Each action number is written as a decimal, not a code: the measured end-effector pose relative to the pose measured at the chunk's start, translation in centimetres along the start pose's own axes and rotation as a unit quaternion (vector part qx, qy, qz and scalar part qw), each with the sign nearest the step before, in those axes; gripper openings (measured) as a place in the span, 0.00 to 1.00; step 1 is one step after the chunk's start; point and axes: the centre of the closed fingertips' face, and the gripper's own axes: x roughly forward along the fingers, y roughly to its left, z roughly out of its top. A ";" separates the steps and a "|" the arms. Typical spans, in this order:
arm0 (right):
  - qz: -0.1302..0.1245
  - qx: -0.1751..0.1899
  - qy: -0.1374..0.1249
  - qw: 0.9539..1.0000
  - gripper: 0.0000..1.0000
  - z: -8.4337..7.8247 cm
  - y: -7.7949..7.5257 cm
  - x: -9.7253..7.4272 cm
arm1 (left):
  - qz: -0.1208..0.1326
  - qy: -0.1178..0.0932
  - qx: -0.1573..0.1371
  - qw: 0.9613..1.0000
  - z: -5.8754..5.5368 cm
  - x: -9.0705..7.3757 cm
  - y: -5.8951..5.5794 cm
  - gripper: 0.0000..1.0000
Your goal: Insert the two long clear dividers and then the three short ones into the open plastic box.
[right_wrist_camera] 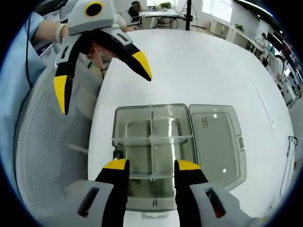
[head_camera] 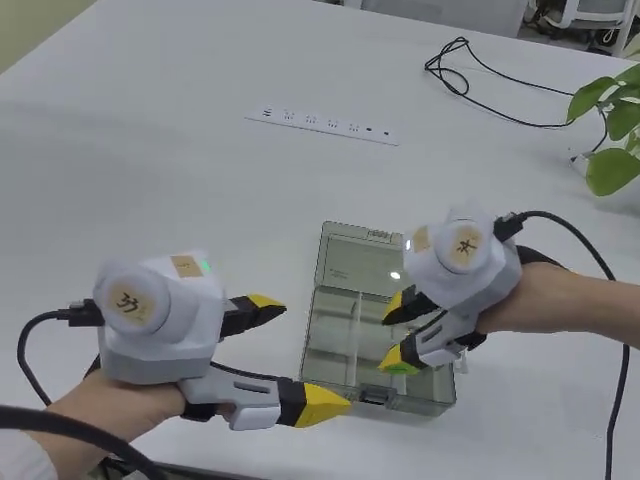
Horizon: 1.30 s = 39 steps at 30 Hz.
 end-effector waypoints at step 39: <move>-0.112 0.150 -0.084 0.979 1.00 -11.2 -0.4 -6.5 | 0.012 0.017 0.000 1.000 0.5 0.3 0.9 0.82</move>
